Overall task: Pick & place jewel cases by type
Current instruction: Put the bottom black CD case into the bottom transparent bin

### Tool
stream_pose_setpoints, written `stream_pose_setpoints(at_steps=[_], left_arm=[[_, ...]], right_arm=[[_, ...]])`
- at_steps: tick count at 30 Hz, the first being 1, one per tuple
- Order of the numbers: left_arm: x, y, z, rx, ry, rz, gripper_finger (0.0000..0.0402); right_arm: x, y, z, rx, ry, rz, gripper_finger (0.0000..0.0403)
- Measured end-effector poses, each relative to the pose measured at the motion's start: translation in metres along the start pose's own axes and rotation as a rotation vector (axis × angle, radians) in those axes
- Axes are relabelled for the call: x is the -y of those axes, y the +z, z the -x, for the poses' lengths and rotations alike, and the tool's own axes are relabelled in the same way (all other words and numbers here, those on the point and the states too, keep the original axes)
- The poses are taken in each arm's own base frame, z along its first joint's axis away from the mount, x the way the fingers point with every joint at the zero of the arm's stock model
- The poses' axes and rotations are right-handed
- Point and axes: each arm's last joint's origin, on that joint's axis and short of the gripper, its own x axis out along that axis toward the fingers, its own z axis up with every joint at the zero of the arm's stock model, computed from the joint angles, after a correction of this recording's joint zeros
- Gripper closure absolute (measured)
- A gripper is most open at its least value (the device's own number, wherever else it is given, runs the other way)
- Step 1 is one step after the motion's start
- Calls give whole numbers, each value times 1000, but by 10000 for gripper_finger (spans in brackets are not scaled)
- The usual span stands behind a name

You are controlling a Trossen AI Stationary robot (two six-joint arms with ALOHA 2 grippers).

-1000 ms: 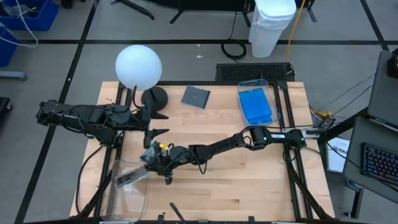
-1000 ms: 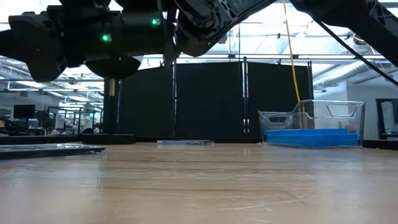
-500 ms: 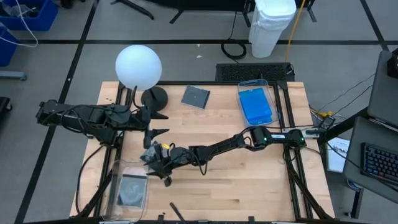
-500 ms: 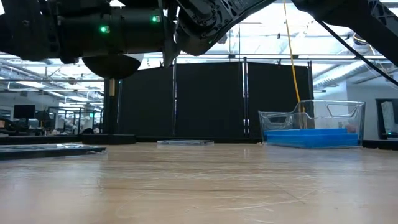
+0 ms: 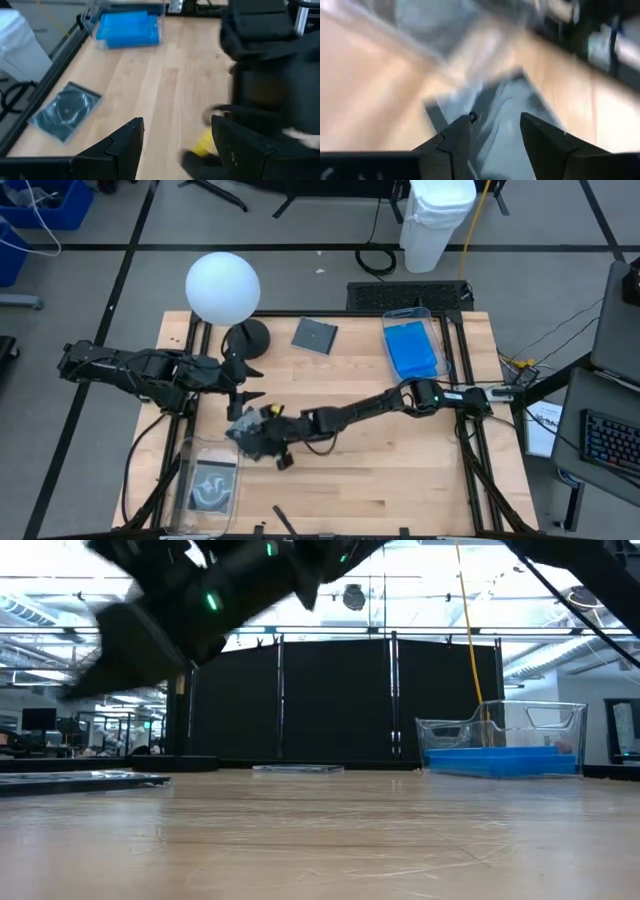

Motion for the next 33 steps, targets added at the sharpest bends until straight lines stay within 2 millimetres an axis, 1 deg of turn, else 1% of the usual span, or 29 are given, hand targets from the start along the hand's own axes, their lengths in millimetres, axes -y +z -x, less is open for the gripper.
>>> stream_pose_setpoints(at_steps=[5,7,10,12,16,18,21,25,26,29,31,33], left_arm=[[0,-7,-4,-88,17,35,165],[0,-9,-7,-118,24,38,165],[1,-13,-13,-170,36,44,165],[3,-15,-18,-197,43,47,165],[5,-17,-29,-243,53,34,165],[6,-18,-34,-265,57,28,165],[8,-20,-43,-299,67,19,165],[11,-24,-55,-340,87,3,165],[11,-25,-58,-356,90,-13,165],[13,-27,-68,-388,87,-90,165],[15,-32,-76,-435,72,-156,165],[18,-34,-85,-463,57,-184,165]], right_arm=[[21,-51,-12,-97,15,-119,252],[28,-63,-14,-86,-5,-157,252],[32,-82,-15,-120,-10,-219,253],[30,-90,-14,-162,-4,-234,253],[24,-92,2,-291,24,-228,253],[20,-90,13,-367,-1,-220,255],[15,-83,39,-458,-44,-188,259],[6,-76,74,-496,-50,-166,264],[3,-75,85,-498,-43,-159,264],[-6,-64,116,-428,-35,-148,264],[-16,-65,136,-394,-23,-134,264],[-29,-73,150,-343,-3,-125,265]])
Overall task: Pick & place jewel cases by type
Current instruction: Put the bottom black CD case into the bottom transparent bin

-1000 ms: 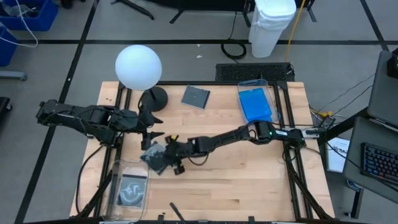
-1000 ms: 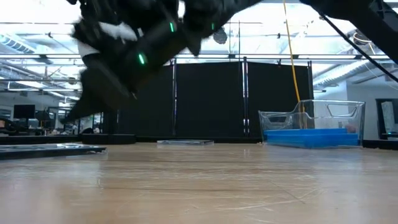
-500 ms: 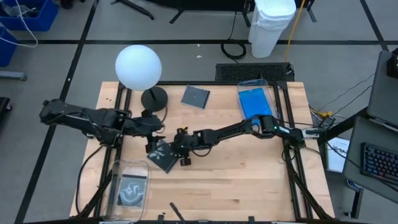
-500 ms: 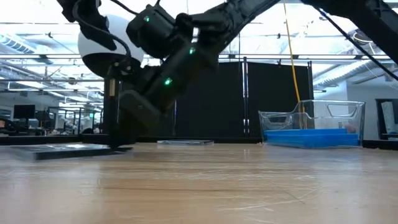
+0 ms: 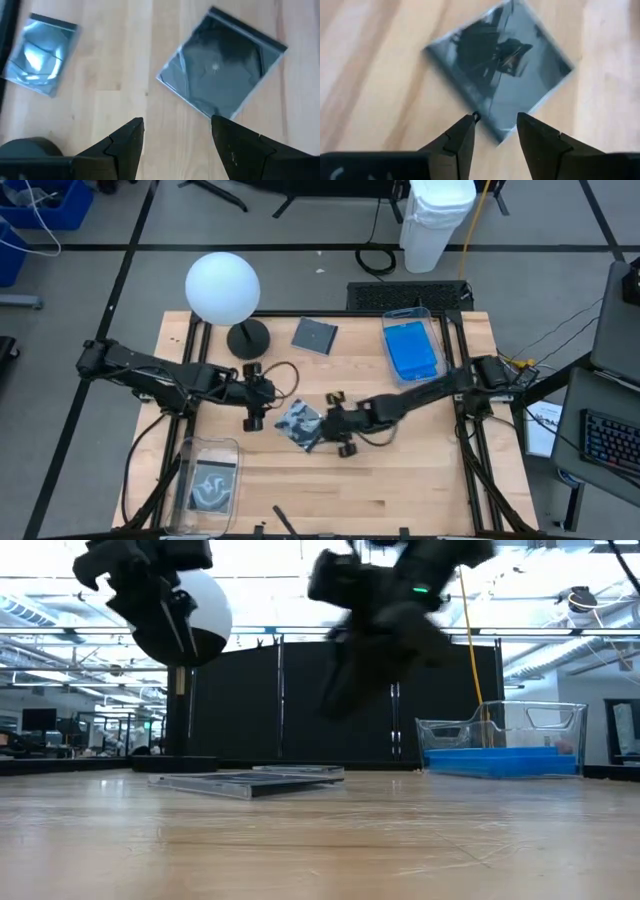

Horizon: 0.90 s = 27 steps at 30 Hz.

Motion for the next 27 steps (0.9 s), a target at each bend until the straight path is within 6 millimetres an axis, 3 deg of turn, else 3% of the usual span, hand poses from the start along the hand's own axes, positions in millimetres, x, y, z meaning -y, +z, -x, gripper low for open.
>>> stream_pose_setpoints(at_steps=[4,9,14,18,27], left_arm=[[6,2,-22,-68,2,-40,165],[15,-1,-55,-202,-12,-151,165],[22,-9,-85,-338,-24,-202,165],[26,-16,-104,-429,-62,-205,165],[30,-24,-125,-530,-134,-133,165]], right_arm=[[-23,-22,12,205,54,-11,265],[-45,-53,6,342,63,48,252],[-49,-53,-2,326,23,-1,218],[-48,-42,-6,316,52,-162,194],[-49,-44,-19,167,155,-299,198]])
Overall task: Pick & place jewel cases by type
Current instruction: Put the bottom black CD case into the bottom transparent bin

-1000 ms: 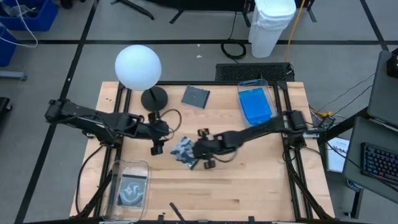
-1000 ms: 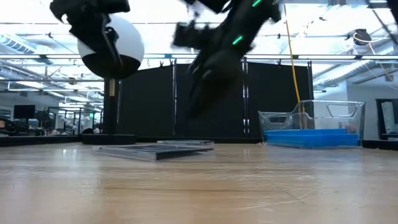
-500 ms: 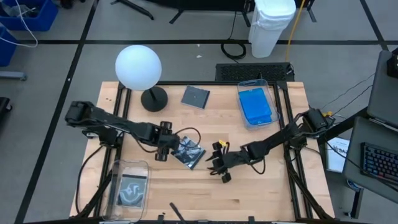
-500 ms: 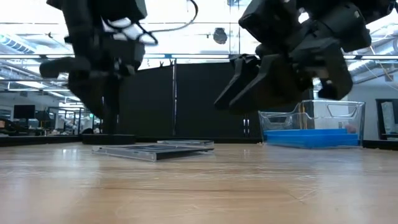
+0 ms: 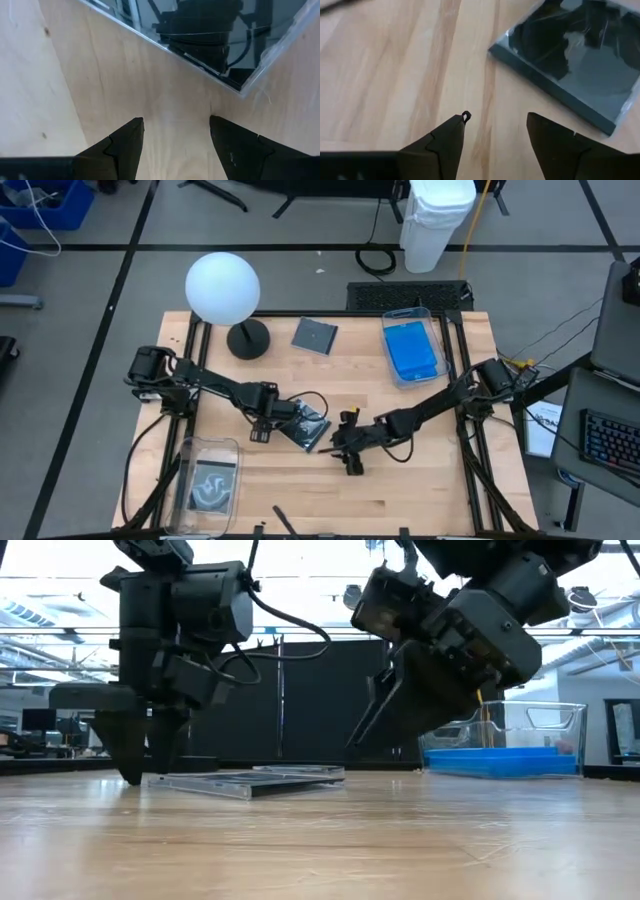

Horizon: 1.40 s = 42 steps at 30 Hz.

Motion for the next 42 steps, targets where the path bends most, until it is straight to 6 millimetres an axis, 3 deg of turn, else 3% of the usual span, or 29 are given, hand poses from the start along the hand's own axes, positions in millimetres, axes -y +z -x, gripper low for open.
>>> stream_pose_setpoints(at_steps=[7,13,19,31,37,42], left_arm=[[9,11,1,120,-132,50,165],[27,29,6,325,-242,-48,165],[41,33,8,378,-279,-97,165],[46,33,9,389,-193,-111,165],[43,31,8,373,-150,-111,165],[42,30,8,361,-140,-109,165]], right_arm=[[5,-8,0,-56,-74,-45,203],[13,-15,-1,-75,-96,-84,203],[20,-21,-1,-94,-156,-91,204],[27,-28,-3,-163,-265,71,210],[22,-24,-13,-75,-237,190,211],[14,-20,-12,-14,-328,354,211]])
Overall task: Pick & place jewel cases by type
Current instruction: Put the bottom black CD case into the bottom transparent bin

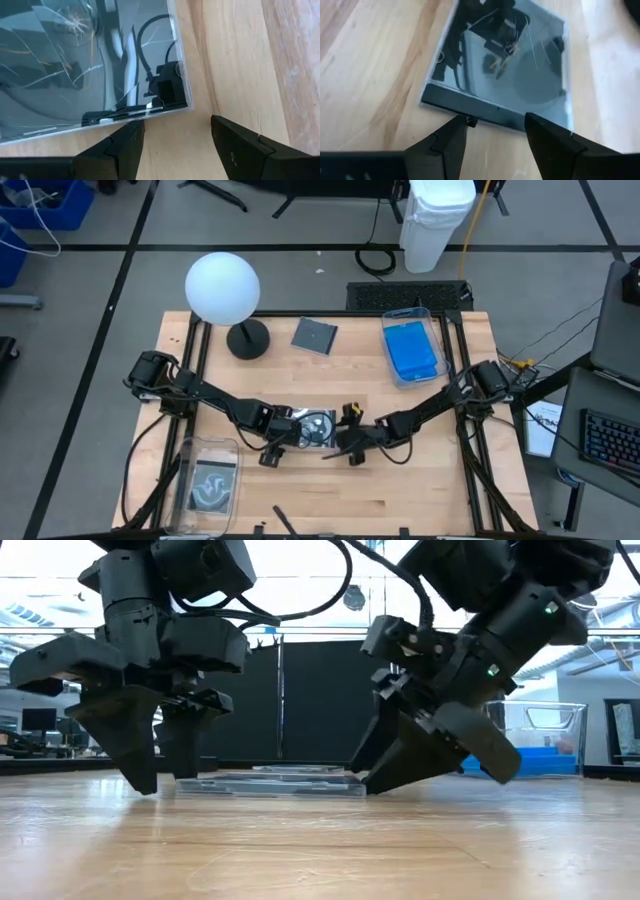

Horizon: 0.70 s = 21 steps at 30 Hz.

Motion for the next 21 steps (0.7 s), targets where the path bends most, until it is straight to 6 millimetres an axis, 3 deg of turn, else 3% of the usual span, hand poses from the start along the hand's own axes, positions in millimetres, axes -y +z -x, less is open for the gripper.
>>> stream_pose_setpoints(at_steps=[13,21], left_arm=[[0,-1,0,-13,3,-1,165],[0,-4,1,-40,3,-2,165]], right_arm=[[-2,9,5,30,-200,200,211],[-17,30,16,168,-116,224,211]])
